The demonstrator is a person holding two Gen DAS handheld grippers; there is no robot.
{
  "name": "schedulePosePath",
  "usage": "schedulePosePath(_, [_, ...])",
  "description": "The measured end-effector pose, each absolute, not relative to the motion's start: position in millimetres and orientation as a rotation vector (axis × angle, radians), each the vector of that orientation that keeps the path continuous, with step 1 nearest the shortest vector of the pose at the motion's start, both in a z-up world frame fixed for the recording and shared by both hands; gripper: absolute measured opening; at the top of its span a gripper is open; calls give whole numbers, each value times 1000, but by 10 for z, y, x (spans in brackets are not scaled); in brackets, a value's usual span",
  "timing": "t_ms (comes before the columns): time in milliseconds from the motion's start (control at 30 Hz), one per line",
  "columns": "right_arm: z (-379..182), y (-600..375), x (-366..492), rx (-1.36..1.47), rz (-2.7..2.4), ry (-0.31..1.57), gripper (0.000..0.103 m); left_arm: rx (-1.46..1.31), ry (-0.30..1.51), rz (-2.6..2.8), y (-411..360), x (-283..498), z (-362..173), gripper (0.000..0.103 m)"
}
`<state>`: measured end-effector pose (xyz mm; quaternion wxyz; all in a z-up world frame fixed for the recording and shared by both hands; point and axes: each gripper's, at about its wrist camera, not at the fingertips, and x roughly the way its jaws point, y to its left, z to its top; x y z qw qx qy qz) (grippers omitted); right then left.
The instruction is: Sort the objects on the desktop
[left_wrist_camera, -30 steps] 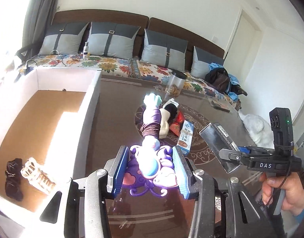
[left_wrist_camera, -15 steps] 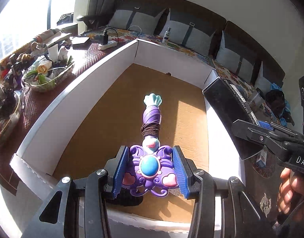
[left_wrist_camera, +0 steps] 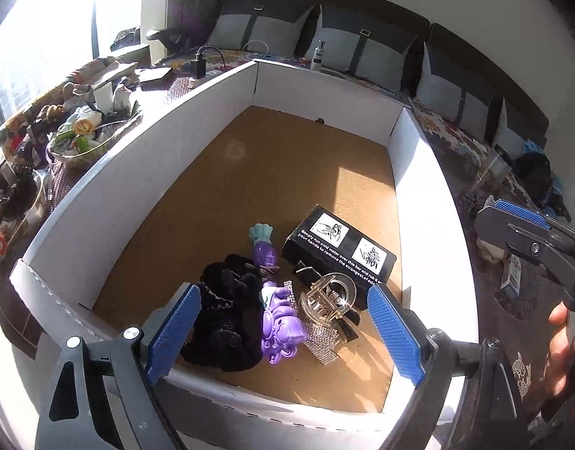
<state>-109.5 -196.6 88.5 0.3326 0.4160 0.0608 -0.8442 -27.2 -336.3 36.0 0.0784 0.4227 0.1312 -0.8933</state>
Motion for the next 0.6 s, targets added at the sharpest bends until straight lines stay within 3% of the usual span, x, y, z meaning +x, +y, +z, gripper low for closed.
schedulePosePath(167, [909,-1102,-884,988,-2385,88,97,1192,376,-2729,-3083,-59,518,91])
schedulePosePath(433, [172,689,-549,1183,-2673,191,97,1010,431,-3024,-2109,269,1104,91])
schedulePosePath(600, [-56,1540,-364,1306,-2792,105,97,1114,389,-3165,-1253,286,987,99])
